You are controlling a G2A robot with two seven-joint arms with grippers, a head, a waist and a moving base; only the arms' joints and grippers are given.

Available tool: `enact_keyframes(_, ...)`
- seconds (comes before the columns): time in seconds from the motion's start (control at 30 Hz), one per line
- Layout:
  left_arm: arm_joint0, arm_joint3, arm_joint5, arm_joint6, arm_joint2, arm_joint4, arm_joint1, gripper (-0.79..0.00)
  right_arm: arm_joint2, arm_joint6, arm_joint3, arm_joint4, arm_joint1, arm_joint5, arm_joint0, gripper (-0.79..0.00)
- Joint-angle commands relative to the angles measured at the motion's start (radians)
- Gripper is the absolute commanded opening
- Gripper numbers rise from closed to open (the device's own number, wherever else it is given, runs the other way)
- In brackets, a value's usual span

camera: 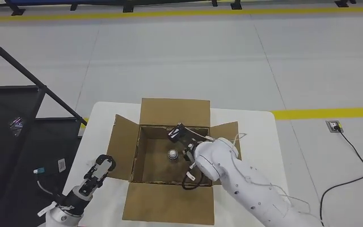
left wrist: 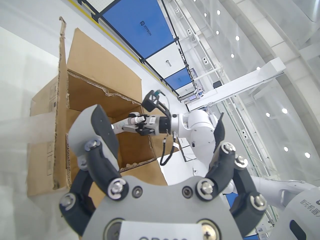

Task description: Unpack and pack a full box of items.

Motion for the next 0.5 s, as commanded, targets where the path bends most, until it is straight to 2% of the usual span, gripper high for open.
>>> enact_keyframes(0.0,0.0,0.0,0.0,0.0,0.0,0.0,0.0,0.0,0.081,0.041,-0.2,-0.113,0.029,0.059,-0.097,-0.785)
enact_keyframes(0.13,0.0,0.0,0.0,0.0,0.0,0.0,0.0,0.0,0.269,0.03,-0.526,-0.325,0.073,0.188,-0.331,-0.785)
enact_keyframes(0.23,0.0,0.0,0.0,0.0,0.0,0.0,0.0,0.0,0.386,-0.038,-0.649,-0.457,0.089,0.306,-0.505,-0.785)
enact_keyframes(0.37,0.0,0.0,0.0,0.0,0.0,0.0,0.0,0.0,0.516,-0.11,-0.652,-0.444,0.092,0.399,-0.642,-0.785)
enact_keyframes(0.47,0.0,0.0,0.0,0.0,0.0,0.0,0.0,0.0,0.597,-0.121,-0.581,-0.354,0.093,0.37,-0.667,-0.785)
